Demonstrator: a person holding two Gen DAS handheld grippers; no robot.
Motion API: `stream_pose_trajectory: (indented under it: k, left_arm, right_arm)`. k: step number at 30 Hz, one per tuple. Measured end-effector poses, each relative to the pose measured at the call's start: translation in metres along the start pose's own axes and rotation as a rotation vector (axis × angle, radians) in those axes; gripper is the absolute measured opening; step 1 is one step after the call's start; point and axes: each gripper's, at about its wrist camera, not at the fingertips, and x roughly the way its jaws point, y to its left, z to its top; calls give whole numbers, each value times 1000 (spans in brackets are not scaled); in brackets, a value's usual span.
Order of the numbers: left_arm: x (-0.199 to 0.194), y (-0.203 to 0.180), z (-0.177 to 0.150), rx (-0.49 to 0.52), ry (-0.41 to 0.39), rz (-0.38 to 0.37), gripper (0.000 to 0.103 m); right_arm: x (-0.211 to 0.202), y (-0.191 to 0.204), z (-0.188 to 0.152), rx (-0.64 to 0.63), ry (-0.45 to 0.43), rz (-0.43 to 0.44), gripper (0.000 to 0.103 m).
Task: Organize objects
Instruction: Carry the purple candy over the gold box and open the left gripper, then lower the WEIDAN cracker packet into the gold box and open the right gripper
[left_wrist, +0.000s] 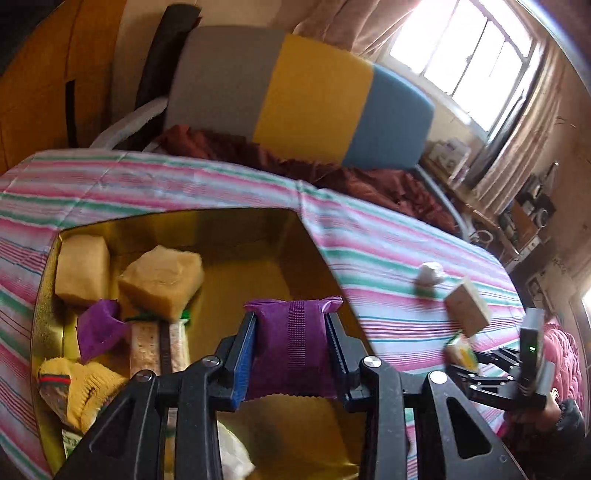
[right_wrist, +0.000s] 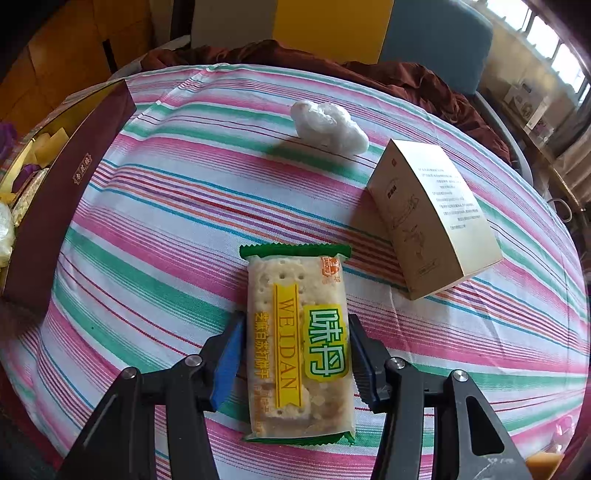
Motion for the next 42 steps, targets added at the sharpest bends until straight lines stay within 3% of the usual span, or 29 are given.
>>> stream_pose_trajectory:
  k: [4,14,18,22,31,42]
  left_arm:
    - [30,21,14,-54,74,49,36]
    - [86,38,45,-15,158,183,37]
    - [95,48,48,-37,199,207,45]
    - [77,44,42,2,156,225,54]
    - [1,21,8,73,-32,245,55]
    - [-76,-3,-33,113,-195,264,55]
  right_arm:
    - [0,1,1,-6,-3,-1,54]
    - [0,1,4,-12,-9,4,54]
    - [0,1,5,-11,-9,5,54]
    - [-1,0,5,-11,-9,5,54]
    - [-1,1,4,-9,-10,3,54]
    - [-4,6,2,-21,-13,-25,50]
